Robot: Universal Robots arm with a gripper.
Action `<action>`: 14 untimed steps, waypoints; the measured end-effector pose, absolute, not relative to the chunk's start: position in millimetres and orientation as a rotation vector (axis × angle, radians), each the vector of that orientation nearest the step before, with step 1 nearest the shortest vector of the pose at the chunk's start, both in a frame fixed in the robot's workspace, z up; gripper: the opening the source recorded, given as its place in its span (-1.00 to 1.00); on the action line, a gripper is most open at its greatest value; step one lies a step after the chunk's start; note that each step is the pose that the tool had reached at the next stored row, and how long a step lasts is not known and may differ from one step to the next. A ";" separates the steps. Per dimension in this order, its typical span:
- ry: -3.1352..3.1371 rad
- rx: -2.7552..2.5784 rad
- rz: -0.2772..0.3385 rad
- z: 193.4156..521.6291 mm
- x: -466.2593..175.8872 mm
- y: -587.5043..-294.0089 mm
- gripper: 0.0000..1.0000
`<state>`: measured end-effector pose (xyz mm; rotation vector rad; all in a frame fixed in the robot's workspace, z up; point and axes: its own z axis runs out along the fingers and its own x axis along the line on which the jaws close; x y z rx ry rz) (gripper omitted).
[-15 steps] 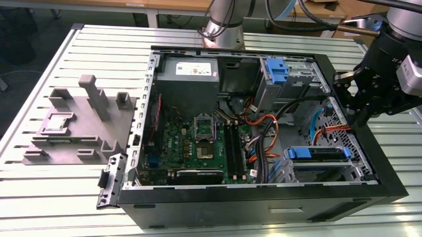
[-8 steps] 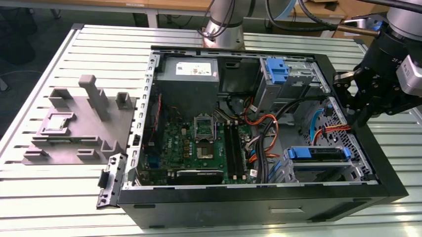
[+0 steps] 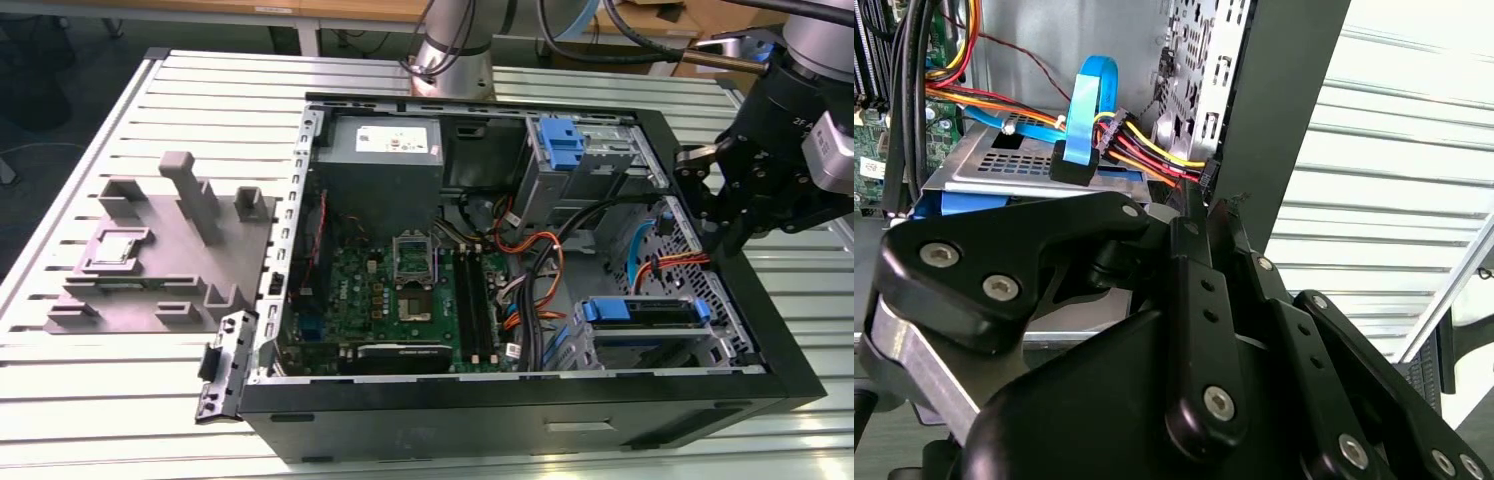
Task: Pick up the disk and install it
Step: 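Insert the first disk wire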
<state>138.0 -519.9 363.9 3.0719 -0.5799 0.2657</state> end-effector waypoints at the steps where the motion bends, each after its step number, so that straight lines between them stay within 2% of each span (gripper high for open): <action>1: -0.580 3.072 0.266 364.0 138.0 -519.9 -0.52; 3: -0.580 3.072 0.266 364.0 138.0 -519.9 -0.51; 4: -0.580 3.072 0.266 364.0 138.0 -519.9 -0.37; 14: -0.580 3.072 0.267 363.4 138.0 -519.8 -0.37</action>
